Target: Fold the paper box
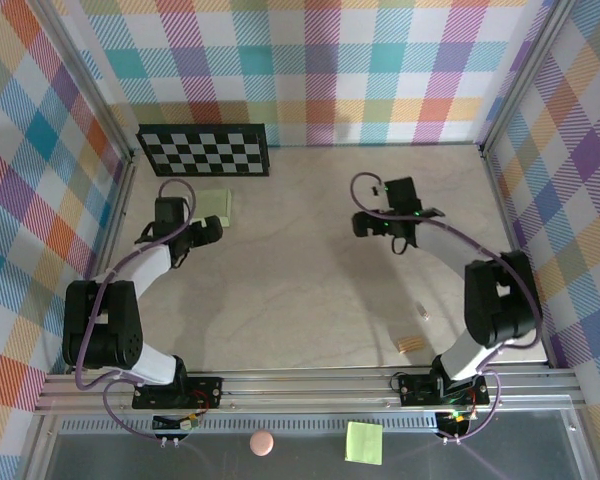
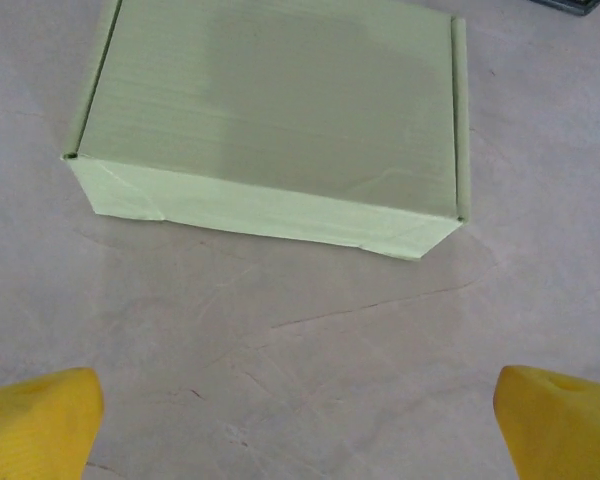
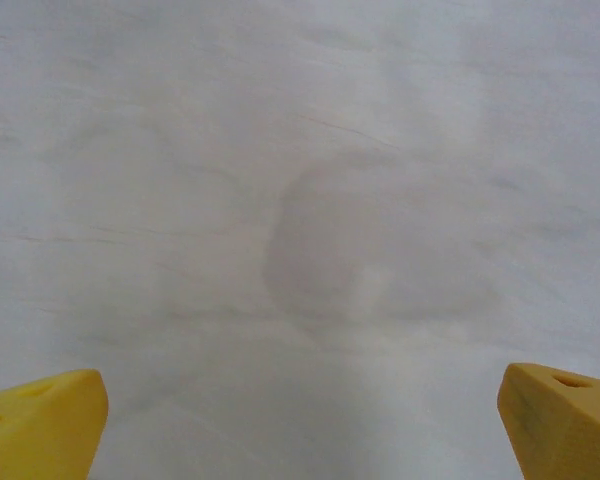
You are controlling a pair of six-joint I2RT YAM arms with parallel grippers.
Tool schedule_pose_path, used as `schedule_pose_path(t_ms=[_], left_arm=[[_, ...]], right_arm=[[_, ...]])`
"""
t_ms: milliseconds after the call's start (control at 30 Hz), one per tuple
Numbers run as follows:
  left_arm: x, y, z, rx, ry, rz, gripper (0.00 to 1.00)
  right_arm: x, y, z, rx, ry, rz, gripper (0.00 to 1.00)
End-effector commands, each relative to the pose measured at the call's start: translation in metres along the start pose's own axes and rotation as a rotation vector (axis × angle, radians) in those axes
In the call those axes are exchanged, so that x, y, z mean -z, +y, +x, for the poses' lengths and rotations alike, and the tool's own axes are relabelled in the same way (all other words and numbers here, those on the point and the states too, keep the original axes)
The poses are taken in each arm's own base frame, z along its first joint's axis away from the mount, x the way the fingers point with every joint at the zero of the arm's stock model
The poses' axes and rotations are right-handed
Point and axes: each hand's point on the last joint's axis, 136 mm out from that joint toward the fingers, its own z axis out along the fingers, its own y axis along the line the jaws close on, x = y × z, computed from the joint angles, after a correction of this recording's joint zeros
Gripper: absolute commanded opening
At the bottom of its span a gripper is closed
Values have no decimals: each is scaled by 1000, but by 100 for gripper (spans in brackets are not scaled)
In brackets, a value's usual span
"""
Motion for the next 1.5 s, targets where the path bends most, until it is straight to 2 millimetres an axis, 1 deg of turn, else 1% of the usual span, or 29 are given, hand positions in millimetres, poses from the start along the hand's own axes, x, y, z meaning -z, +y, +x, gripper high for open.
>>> schedule_pose_path(t_ms=[0,100,167,233,267,333,433,533,600,700,733,767,967,1467], left_arm=[[3,-1,-8,-120,-112,-57,100],[2,-14,-2,-208,-154,-22,100],[0,-21,0,-246,-198,17,100],[0,-25,-1,-268,-276,49,100],[1,-28,-3,-279,-319,66,100],[1,-25,-2,-250,-362,74,100],[-4,-26,3,-252,-368,94,100],[-8,-22,2,-226,-359,109,100],[-10,-16,4,-198,-361,111,100],[-13,-9,9,-169,-390,112,100],[-11,-10,7,-168,-409,120,100],[-12,-10,9,-171,-382,120,100],[-13,-7,8,-165,-394,102,100],[-12,-7,8,-164,-395,101,100]], right_arm=[[7,-39,1,9,-111,87,99],[7,-69,15,-19,-172,143,99],[6,-84,21,-38,-229,167,99],[6,-93,23,-64,-292,172,99],[7,-96,23,-76,-293,172,99],[12,-99,20,-110,-343,159,99],[13,-96,21,-123,-427,96,99],[13,-89,24,-91,-475,67,99],[12,-86,27,-77,-505,55,99],[12,-87,26,-77,-498,56,99],[11,-87,27,-76,-493,57,99],[12,-87,27,-77,-496,60,99],[12,-87,27,-77,-495,60,99],[11,-88,27,-76,-492,62,99]])
